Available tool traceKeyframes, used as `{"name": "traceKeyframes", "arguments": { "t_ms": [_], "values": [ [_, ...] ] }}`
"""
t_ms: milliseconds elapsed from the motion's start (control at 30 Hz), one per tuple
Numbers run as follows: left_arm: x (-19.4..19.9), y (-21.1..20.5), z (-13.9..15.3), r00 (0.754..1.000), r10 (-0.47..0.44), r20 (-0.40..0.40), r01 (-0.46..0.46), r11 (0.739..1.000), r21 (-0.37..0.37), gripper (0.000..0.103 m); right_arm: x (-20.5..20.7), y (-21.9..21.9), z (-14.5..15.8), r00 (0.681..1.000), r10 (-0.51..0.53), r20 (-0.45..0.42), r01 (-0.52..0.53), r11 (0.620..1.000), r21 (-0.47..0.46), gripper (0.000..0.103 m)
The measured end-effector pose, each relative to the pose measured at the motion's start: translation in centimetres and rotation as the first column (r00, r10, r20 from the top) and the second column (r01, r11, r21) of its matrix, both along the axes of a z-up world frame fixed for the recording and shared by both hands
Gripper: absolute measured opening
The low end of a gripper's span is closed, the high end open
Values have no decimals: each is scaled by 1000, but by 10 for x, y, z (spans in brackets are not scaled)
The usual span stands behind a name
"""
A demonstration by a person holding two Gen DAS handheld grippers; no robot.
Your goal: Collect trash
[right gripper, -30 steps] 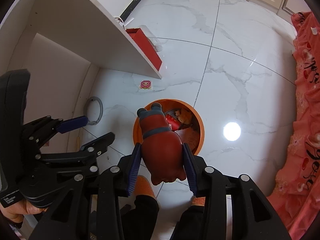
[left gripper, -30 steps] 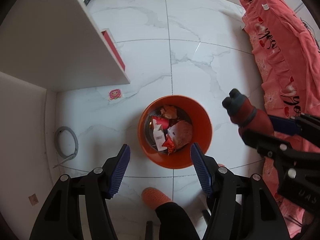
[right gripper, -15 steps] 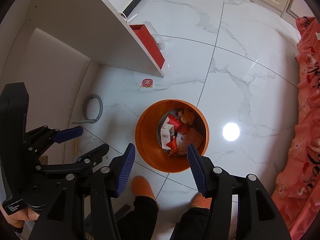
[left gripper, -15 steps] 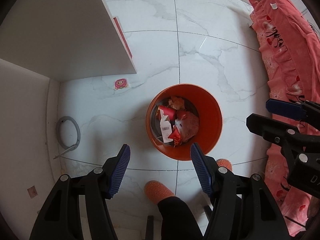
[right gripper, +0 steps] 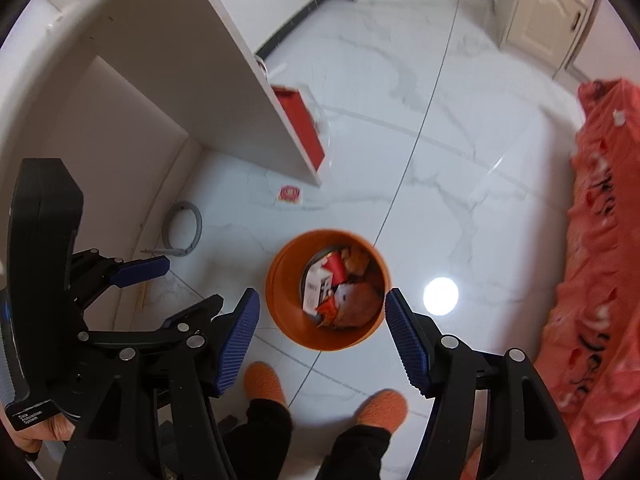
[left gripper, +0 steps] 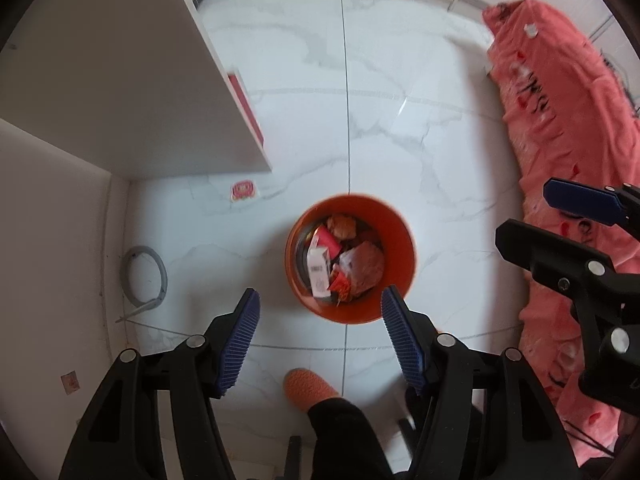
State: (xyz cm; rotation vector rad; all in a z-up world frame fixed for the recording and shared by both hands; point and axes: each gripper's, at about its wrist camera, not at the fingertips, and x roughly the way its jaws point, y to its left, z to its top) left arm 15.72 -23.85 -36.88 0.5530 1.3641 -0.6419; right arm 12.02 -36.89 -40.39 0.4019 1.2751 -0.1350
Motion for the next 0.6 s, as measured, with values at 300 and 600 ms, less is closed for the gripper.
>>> {"name": "traceKeyframes", "arguments": {
  "t_ms": [300, 600],
  "values": [
    [-24, 10, 137, 983, 56, 174, -25, 984, -176, 75, -39, -12, 148, 973, -32, 229, 40, 999, -31, 71],
    [-43, 67, 269, 907, 235, 349, -115, 937, -330, 76, -72, 13, 293, 871, 3, 491, 0, 1000, -6, 81]
  ]
}}
